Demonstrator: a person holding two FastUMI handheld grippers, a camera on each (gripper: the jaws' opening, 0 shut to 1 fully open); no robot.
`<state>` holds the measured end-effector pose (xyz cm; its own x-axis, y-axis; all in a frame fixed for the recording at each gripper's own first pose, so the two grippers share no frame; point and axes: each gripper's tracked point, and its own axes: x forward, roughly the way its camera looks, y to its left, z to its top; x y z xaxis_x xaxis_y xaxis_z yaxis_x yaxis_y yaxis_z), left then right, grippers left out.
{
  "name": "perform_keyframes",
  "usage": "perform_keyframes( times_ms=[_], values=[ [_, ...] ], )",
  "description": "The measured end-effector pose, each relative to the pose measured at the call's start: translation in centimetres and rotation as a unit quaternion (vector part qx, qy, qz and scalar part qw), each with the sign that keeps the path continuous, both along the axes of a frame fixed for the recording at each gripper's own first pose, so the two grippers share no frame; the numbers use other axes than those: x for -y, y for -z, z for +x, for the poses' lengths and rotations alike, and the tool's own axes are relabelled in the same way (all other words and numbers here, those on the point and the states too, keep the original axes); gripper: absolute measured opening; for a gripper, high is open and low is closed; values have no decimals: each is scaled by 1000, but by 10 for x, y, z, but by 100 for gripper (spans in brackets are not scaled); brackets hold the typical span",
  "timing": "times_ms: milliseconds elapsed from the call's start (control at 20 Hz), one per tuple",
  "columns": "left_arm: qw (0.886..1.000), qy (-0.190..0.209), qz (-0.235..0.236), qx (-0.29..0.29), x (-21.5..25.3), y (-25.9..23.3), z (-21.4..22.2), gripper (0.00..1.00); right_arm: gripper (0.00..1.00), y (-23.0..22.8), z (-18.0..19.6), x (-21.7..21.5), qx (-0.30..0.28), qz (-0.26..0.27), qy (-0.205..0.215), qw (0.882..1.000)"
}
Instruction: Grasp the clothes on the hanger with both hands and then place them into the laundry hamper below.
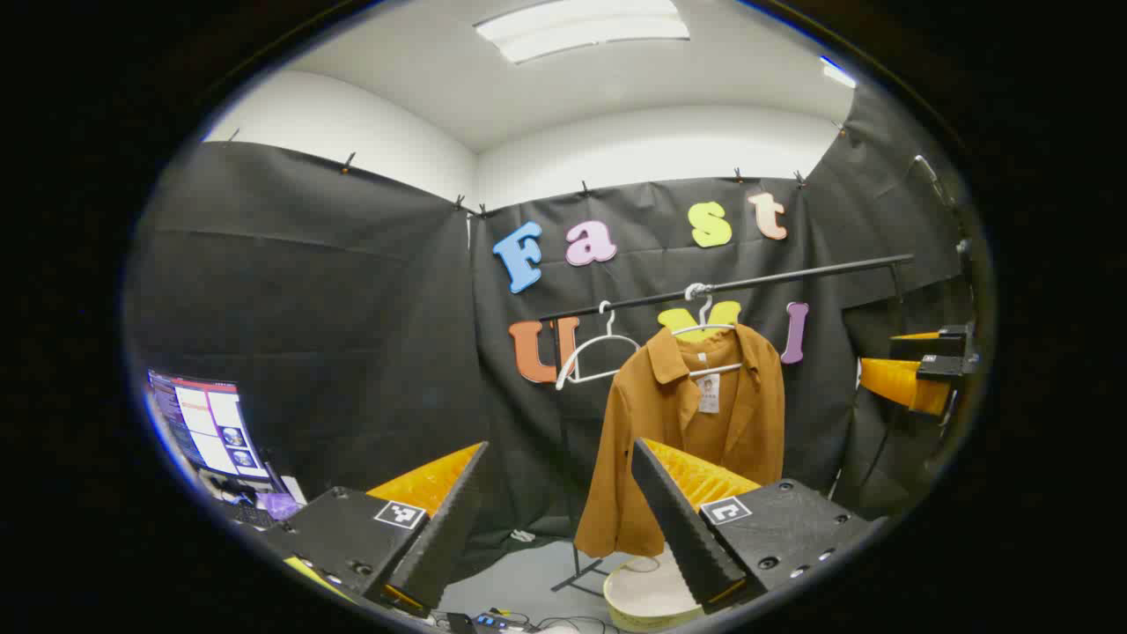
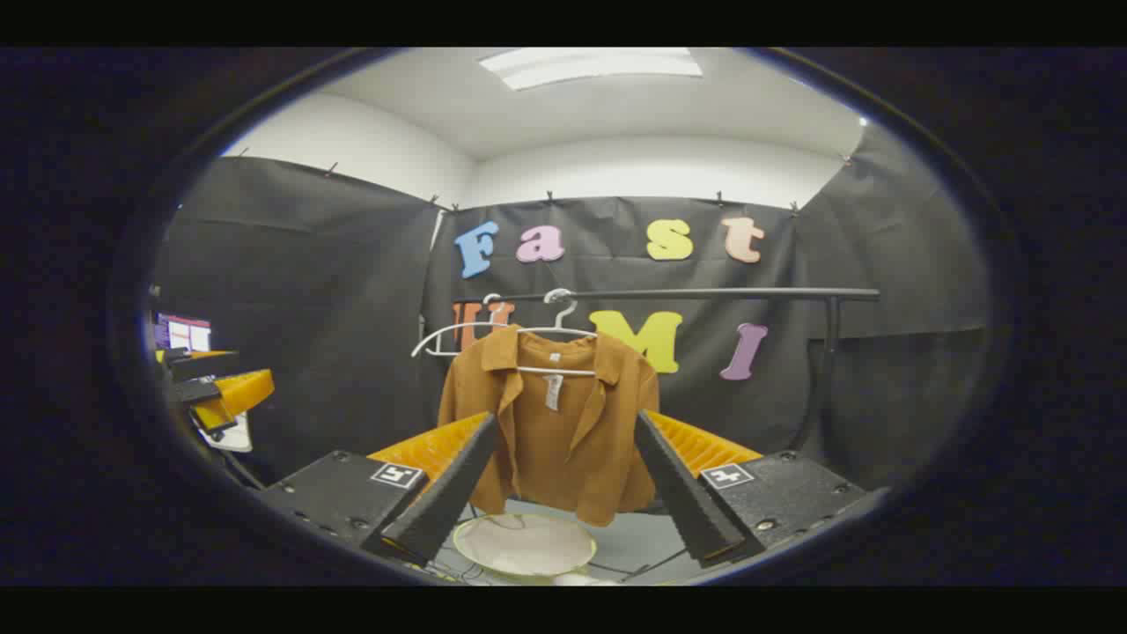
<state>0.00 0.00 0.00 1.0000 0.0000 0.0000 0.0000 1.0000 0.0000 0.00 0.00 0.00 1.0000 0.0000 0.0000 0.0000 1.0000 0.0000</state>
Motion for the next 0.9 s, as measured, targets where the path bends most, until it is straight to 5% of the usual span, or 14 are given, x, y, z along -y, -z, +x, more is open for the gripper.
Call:
perform_keyframes(
  times_ms=[900],
  values=[
    [1000,-20,-2,-18,-10,24,1,99,99,24,25,4,-46,-10,1,999]
  ],
)
